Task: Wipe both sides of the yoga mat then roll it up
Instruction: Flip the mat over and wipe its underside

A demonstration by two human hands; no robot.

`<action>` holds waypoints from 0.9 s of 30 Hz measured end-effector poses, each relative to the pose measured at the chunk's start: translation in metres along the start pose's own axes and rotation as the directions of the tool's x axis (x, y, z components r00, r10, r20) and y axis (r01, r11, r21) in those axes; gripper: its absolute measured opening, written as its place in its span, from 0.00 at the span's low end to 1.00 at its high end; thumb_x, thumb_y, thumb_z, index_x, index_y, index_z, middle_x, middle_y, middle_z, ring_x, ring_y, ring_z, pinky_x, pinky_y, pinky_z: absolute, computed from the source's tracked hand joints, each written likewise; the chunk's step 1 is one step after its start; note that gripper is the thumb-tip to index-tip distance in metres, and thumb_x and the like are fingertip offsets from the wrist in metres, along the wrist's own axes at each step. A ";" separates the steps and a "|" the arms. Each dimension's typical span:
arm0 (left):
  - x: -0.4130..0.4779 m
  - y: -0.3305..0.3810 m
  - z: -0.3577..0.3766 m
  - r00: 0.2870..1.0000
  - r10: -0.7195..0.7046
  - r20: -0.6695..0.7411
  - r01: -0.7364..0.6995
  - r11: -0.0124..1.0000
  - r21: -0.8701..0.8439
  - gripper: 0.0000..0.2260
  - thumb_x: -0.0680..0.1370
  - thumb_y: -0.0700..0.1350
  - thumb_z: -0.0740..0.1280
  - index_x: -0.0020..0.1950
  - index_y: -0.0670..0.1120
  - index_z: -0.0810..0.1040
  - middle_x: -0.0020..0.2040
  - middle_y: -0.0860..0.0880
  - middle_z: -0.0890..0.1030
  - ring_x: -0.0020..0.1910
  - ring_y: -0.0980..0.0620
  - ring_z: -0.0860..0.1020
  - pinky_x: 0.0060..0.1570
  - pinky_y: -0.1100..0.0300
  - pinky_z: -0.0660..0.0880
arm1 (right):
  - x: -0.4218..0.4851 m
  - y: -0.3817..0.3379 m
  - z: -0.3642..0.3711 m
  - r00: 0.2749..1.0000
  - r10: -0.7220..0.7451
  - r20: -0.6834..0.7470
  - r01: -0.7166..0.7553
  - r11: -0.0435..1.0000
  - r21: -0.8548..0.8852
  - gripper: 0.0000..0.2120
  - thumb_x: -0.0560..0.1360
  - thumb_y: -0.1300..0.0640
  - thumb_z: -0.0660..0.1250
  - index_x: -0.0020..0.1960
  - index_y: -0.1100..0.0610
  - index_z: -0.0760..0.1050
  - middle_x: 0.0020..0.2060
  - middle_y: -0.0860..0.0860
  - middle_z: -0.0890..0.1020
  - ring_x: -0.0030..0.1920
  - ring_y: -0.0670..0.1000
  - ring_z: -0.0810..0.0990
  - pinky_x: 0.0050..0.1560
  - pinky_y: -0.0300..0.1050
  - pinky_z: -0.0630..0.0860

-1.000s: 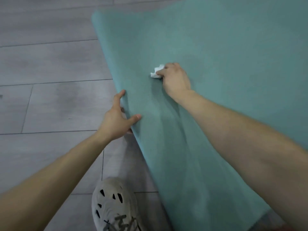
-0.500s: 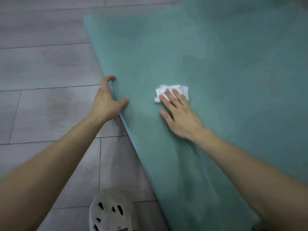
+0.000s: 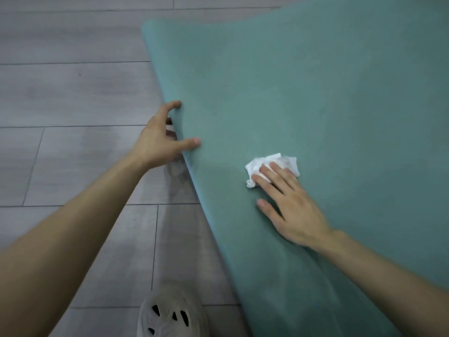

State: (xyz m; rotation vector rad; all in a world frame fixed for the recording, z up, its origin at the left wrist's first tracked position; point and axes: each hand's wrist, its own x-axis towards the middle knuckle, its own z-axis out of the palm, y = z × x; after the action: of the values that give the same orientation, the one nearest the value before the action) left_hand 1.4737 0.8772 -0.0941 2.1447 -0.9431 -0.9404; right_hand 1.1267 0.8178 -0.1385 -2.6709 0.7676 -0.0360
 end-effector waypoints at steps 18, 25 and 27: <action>0.067 0.005 -0.031 0.997 -0.069 0.029 0.073 0.987 -0.142 0.33 0.79 0.38 0.71 0.79 0.65 0.67 0.66 0.48 0.76 0.53 0.45 0.85 0.44 0.47 0.86 | 0.026 -0.045 0.009 0.991 -0.113 0.071 0.106 0.990 0.095 0.27 0.88 0.41 0.53 0.84 0.48 0.61 0.84 0.45 0.58 0.85 0.49 0.48 0.84 0.58 0.51; 0.074 0.005 -0.043 0.994 -0.095 0.049 0.098 0.993 -0.068 0.22 0.88 0.38 0.55 0.79 0.55 0.71 0.55 0.46 0.79 0.40 0.46 0.82 0.47 0.45 0.86 | 0.204 -0.087 0.019 0.999 -0.047 0.015 0.045 0.990 0.131 0.28 0.86 0.39 0.48 0.84 0.47 0.61 0.84 0.49 0.58 0.85 0.54 0.51 0.83 0.58 0.49; 0.073 0.003 -0.045 0.994 -0.091 0.067 0.094 0.994 -0.051 0.23 0.88 0.38 0.53 0.78 0.56 0.72 0.55 0.47 0.79 0.39 0.47 0.82 0.48 0.43 0.86 | 0.194 -0.090 0.025 0.999 -0.043 -0.023 0.045 0.992 0.120 0.28 0.86 0.40 0.49 0.82 0.48 0.65 0.83 0.49 0.62 0.84 0.55 0.55 0.82 0.58 0.52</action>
State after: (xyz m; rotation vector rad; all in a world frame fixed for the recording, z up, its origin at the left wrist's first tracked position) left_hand 1.5448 0.8282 -0.0926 2.1389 -0.8449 -1.0742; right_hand 1.3411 0.7969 -0.1450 -2.5760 0.6901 -0.1169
